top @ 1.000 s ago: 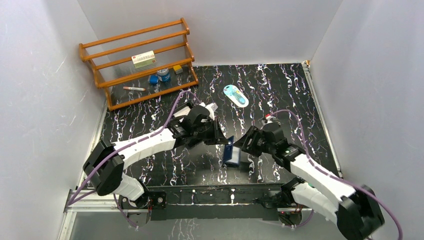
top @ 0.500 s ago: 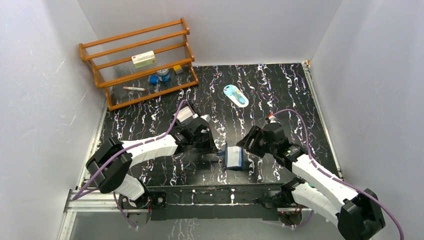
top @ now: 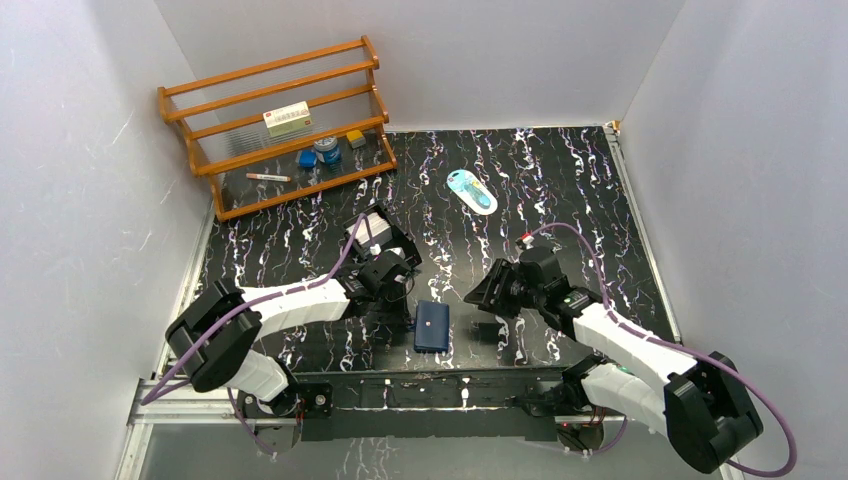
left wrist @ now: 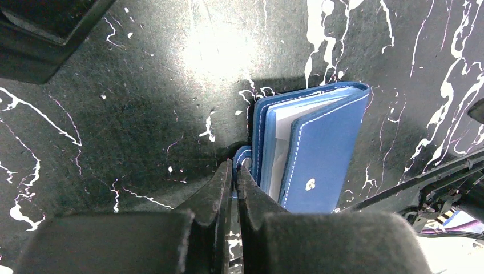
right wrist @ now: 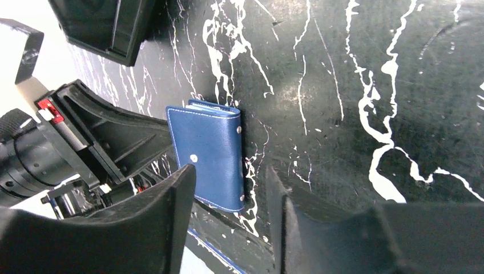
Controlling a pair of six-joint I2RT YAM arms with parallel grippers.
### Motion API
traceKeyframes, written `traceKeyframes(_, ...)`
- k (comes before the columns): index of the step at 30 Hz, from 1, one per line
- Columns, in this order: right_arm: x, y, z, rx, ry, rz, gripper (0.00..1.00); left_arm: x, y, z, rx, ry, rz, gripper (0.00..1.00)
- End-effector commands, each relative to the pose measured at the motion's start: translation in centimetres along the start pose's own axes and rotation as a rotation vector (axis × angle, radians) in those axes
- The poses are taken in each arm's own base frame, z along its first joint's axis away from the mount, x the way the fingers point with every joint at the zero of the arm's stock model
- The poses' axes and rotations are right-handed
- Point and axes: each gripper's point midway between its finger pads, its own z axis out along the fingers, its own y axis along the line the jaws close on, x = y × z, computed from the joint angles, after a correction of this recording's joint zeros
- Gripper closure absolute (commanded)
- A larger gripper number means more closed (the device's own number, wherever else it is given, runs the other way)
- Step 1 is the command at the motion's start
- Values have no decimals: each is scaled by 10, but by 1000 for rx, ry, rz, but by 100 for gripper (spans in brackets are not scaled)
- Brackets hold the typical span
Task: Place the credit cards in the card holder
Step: Open the card holder at the center of the board.
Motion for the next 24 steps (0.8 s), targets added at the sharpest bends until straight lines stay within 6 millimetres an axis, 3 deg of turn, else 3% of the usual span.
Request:
traceKeyframes(1,0,25,2,-77,41,-48,38,-13,-20,-18,73,-41,25,100)
traceKeyframes(4,1,28,5,-12,56,-94,34,-21,-41,-28,149,-52,26,100)
traceKeyframes(11,12,44,15,-14,88,-135,26,-26,-63,-37,234,-49,18,100)
traceKeyframes(17,19,39,23,29,113,-144,30,-24,-62,-34,234,-39,23,100)
traceKeyframes(24,26,55,26,-4,134,-159,27,-26,-66,-35,247,-41,23,100)
